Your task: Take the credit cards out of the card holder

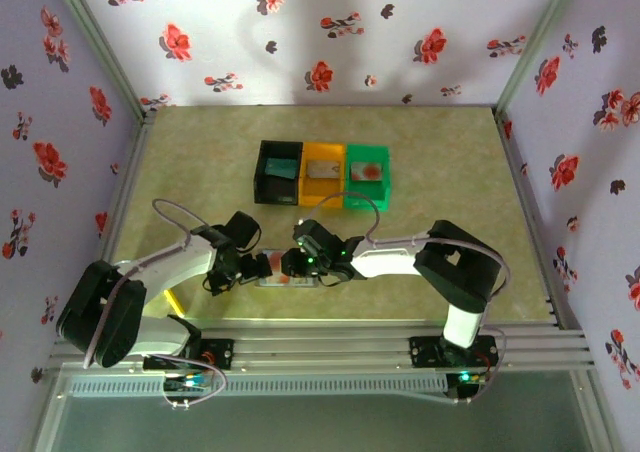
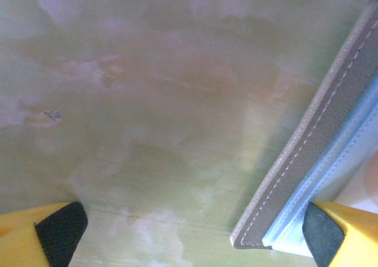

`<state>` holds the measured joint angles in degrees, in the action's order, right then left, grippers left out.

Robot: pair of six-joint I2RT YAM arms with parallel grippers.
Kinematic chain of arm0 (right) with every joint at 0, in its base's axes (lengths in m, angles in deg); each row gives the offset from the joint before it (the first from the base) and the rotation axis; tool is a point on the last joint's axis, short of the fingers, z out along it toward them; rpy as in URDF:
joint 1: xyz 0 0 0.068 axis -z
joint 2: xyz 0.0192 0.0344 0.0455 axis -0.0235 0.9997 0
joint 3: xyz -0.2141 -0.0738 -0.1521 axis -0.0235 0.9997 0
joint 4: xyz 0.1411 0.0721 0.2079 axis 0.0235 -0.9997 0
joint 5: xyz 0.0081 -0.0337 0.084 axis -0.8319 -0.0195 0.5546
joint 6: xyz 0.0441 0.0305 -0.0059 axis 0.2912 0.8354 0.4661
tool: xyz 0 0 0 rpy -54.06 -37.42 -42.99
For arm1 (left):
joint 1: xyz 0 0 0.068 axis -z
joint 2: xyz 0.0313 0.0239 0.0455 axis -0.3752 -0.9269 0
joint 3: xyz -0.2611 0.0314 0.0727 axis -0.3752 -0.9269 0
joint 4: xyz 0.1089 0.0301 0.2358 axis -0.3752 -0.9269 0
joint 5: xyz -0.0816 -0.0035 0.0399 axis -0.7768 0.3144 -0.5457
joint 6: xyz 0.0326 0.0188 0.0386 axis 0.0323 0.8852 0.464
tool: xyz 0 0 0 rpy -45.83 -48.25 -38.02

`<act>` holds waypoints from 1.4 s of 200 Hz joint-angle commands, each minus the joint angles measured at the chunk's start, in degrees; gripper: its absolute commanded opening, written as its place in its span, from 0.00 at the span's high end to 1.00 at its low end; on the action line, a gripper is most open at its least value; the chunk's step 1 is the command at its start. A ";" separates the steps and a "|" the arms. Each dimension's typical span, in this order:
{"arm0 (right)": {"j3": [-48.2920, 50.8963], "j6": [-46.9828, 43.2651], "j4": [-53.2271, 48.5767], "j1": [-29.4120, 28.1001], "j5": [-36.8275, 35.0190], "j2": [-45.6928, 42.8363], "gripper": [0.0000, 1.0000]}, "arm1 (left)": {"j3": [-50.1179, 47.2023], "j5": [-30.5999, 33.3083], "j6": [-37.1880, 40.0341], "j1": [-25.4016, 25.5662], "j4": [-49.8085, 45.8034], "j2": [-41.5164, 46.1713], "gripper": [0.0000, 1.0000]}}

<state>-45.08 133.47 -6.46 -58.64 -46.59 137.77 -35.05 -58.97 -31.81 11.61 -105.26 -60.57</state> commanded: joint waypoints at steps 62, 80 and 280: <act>0.20 0.84 2.17 0.31 1.35 2.31 0.72 | -3.73 -0.70 -1.38 0.39 2.79 -2.73 0.00; 0.42 1.03 2.77 0.31 1.60 2.32 0.73 | -3.83 -0.67 -1.36 0.43 2.97 -2.81 0.00; 2.76 1.91 9.93 0.22 3.94 1.80 0.79 | -4.67 -1.44 -1.76 0.38 5.00 -4.46 0.00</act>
<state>-43.60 134.80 0.25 -58.53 -44.27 139.78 -35.42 -58.55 -32.82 11.61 -104.69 -61.09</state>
